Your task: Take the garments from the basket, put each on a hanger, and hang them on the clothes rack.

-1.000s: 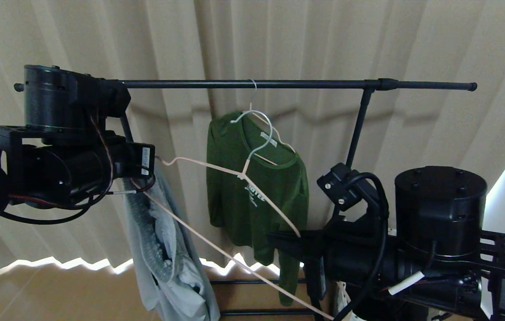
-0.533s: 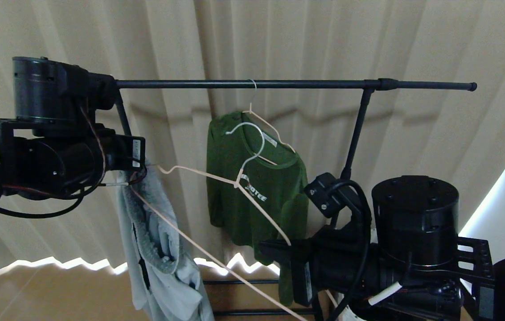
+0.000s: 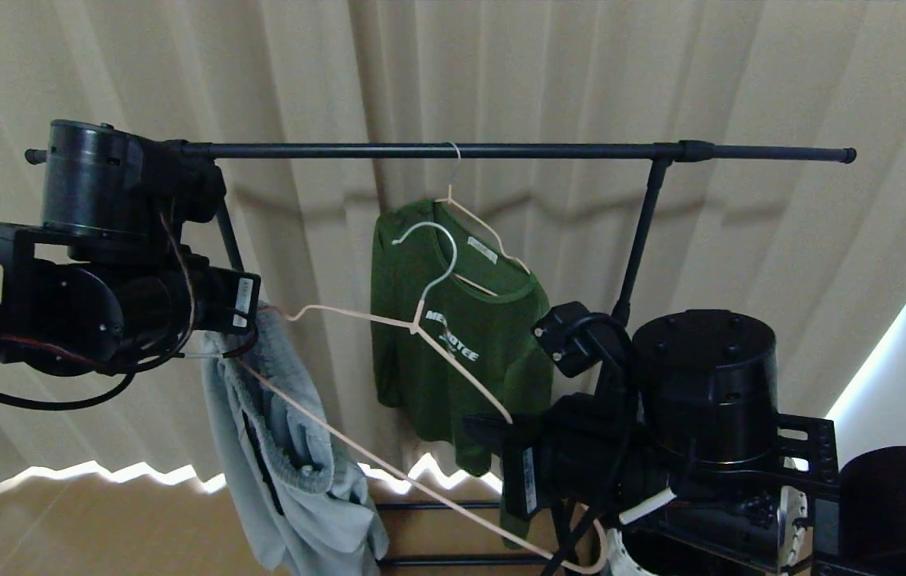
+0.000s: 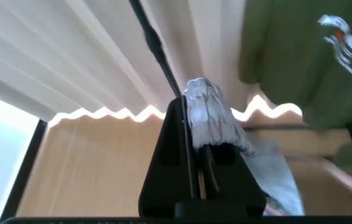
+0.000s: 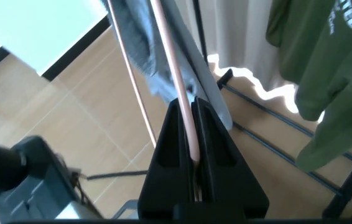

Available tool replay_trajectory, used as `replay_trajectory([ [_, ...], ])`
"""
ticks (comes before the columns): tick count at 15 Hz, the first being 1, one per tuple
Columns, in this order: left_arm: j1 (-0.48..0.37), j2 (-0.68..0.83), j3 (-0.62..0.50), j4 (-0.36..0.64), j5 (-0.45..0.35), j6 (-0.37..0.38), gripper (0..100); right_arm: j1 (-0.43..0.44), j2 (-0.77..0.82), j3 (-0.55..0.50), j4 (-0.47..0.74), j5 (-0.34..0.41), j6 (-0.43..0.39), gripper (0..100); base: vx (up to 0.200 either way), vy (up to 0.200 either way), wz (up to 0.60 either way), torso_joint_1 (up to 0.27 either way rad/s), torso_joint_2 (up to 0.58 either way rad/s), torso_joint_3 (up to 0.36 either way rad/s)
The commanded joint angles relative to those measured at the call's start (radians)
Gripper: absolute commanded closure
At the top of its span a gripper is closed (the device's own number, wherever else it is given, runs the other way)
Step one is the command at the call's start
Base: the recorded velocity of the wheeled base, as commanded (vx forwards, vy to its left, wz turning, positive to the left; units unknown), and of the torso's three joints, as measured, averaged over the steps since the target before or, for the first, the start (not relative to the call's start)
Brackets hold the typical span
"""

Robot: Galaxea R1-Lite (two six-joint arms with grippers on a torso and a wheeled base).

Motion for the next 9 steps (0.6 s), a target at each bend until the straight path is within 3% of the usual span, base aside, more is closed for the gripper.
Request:
replay_trajectory([
  [1,-0.042,-0.007,-0.001,0.004,0.000,-0.019,100,-0.001,0.024,-0.025,-0.001,-0.002,0.007,100,0.000,0.000,0.00,0.000,0.00,0.000],
  [9,-0.182,-0.047,-0.003,0.004,0.000,-0.070,100,0.000,0.055,-0.077,-0.004,-0.016,0.020,100,0.000,0.000,0.00,0.000,0.00,0.000],
])
